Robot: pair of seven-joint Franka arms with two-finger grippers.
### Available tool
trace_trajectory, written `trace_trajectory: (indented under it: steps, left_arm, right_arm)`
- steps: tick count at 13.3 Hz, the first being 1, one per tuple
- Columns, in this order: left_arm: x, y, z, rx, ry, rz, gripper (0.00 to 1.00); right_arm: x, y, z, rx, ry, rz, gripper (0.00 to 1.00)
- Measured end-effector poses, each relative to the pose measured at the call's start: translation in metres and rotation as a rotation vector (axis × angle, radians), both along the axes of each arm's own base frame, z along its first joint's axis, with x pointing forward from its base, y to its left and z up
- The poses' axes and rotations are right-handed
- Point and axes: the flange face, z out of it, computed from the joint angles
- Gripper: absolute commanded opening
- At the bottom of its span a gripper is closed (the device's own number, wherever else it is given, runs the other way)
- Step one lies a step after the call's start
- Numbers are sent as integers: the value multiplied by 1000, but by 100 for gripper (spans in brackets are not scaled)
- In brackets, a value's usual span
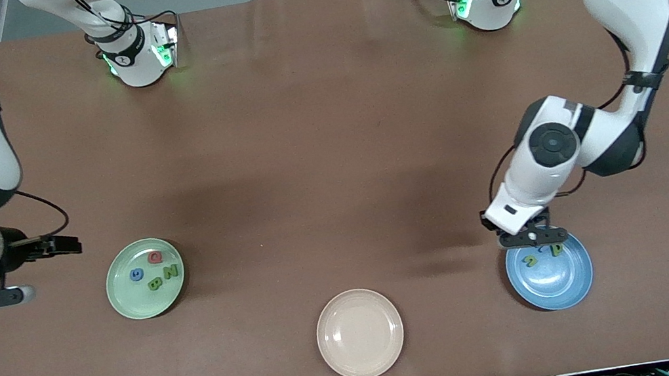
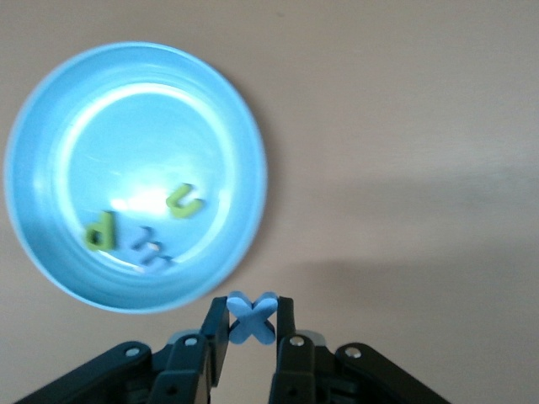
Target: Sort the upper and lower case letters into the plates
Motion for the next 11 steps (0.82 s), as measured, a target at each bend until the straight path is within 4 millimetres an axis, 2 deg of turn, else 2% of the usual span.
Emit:
trace_trajectory:
  steps: [2, 5, 7, 11]
  left_arm:
    - [8, 34, -5, 12, 13, -53, 1]
    - [14, 74, -20, 10, 35, -106, 3]
    - [17, 86, -35, -14, 27, -112, 6]
    - [18, 91, -61, -44, 25, -106, 8]
  right_arm:
    - [4, -3, 18, -4, -33, -5, 100]
    - [9, -9, 36, -7, -71, -13, 100]
    - [9, -10, 40, -6, -77, -15, 100]
    - [5, -6, 43, -1, -42, -10, 100]
